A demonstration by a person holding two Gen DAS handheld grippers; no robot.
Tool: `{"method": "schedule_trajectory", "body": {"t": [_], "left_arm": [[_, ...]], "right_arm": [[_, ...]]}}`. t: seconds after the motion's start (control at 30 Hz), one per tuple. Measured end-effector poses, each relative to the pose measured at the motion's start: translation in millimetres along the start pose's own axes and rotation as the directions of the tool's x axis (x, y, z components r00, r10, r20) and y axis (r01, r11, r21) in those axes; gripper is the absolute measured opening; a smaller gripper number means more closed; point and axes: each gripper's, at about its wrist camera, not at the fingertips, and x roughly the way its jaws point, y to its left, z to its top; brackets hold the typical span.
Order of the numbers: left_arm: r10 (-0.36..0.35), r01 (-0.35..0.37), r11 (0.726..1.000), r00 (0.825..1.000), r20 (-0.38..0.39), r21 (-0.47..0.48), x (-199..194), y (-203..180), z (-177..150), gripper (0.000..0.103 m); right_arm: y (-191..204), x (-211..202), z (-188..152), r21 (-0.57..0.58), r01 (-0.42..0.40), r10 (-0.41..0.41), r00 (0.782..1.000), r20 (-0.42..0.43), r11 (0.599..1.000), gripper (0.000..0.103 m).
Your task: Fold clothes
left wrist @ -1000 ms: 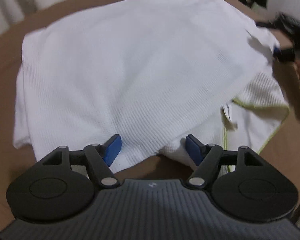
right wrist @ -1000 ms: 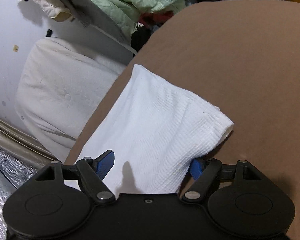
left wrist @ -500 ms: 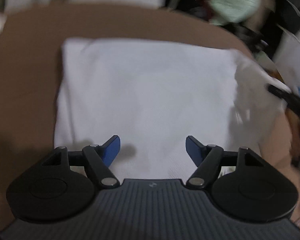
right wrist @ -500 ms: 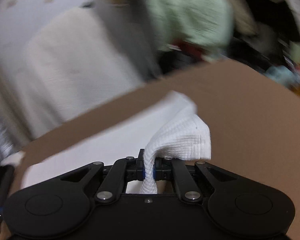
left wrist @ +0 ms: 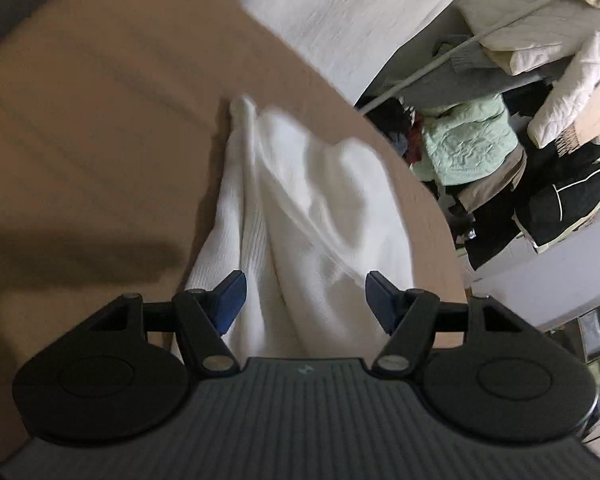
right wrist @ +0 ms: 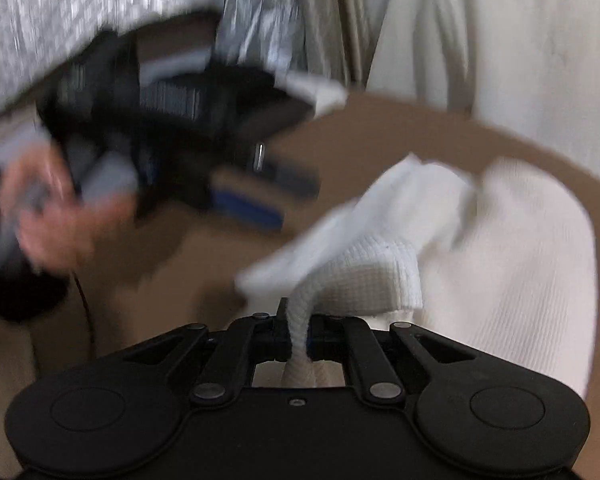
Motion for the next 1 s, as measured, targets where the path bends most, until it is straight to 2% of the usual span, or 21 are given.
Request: {"method": "schedule_trajectory", "body": {"t": [0.1,0.2,0.4,0.47,0.5,0.53,0.6,0.67,0.73,0.93,1.0], "left_arm": [[0.028,-0.027,1.0,0.998,-0.061,0.01,15.8,1.4,-4.0,0.065],[0.005,-0.004,1.0,0.998,-0.063,0.006,15.4,0.3,-5.4,0.066],[-0.041,0.041,0.999,0.997,-0.067,-0.001,14.3,-1.8,-8.0,0.066],[-0.056,0.055,0.998,0.997,-0.062,-0.018,8.2,-4.0,-5.2,0.067],[-0.05,0.049,0.999,0.997,-0.058,-0.016,6.2,-4.0,-3.9,0.068],[-0.035,0.034,0.999,0.998,-0.058,-0.01,3.6,-4.4,-3.1,0.068],[0.009,-0.009,1.0,0.998,-0.059,-0.004,1.6,-3.3,-3.2,0.068],[0.046,-0.046,0.999,0.997,-0.062,0.001,0.7,-4.3,-4.4,0.068],[0.084,-0.084,0.996,0.995,-0.051,0.015,-1.3,-7.7,-6.6,0.068],[0.092,-0.089,0.995,0.994,-0.065,0.039,-5.4,-18.5,-18.7,0.068],[0.11,-0.109,0.994,0.99,-0.086,0.017,-7.8,-13.4,-29.1,0.068]], "right_arm": [[-5.0,6.9,-14.9,0.04,0.003,-0.002,1.0,-0.027,0.999,0.008],[-10.9,1.2,-15.2,0.097,-0.007,0.008,1.0,-0.012,0.995,0.008],[21.2,-29.4,-10.7,-0.088,0.002,0.005,0.997,0.072,0.996,0.009],[34.5,-30.4,-8.4,-0.142,0.024,-0.021,0.999,0.026,0.99,0.01],[42.4,-21.2,-7.6,-0.175,0.052,-0.058,0.998,-0.03,0.983,0.017],[51.8,-9.5,-11.8,-0.213,0.082,-0.105,0.99,-0.097,0.974,0.028],[65.3,-3.6,-22.8,-0.249,0.08,-0.117,0.984,-0.137,0.965,0.035],[74.5,-13.8,-26.9,-0.228,0.031,-0.058,0.992,-0.113,0.973,0.042],[83.6,-24.0,-31.0,-0.208,-0.02,0.001,0.996,-0.087,0.978,0.054],[97.1,-51.7,-33.2,-0.204,-0.088,0.081,0.996,-0.043,0.975,0.054],[93.7,-61.5,-35.6,-0.195,-0.023,0.022,1.0,-0.011,0.98,0.055]]}}
